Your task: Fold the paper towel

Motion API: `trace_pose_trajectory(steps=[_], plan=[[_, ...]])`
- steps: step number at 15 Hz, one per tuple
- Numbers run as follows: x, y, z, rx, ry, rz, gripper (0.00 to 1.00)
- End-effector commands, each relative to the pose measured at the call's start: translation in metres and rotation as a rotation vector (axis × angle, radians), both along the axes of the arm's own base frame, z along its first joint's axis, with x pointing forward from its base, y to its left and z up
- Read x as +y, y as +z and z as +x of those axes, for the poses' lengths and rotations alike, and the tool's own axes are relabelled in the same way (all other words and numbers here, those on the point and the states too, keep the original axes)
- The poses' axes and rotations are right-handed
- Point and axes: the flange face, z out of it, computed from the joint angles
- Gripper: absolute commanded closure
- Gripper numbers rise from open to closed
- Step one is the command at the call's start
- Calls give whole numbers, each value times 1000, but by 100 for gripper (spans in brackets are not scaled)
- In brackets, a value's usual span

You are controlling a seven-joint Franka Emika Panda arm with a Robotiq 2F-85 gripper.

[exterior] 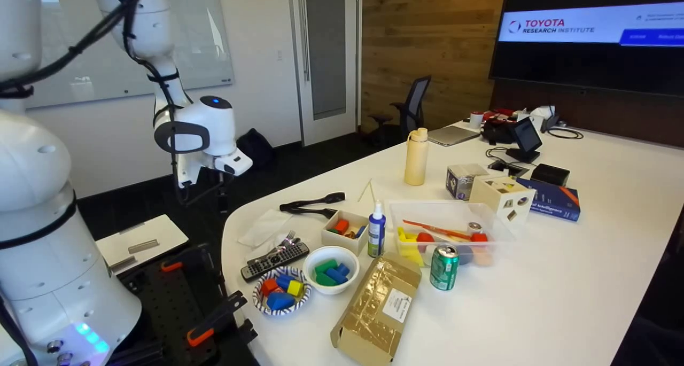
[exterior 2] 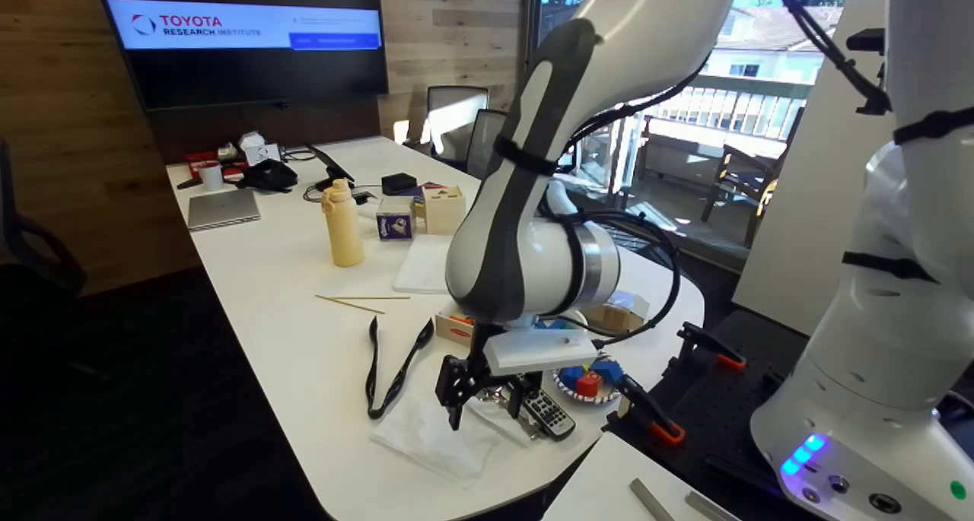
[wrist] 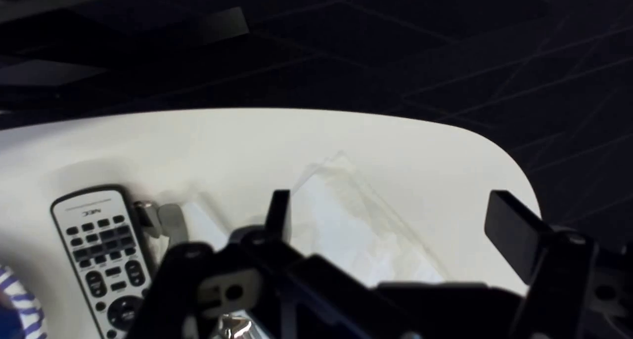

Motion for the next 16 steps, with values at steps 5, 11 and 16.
trace_pose_trajectory(steps=[5, 11, 16], plan=[[4, -89, 23, -6, -144, -88, 0], [3, -118, 35, 9, -182, -117, 0], [3, -129, 41, 12, -203, -144, 0]])
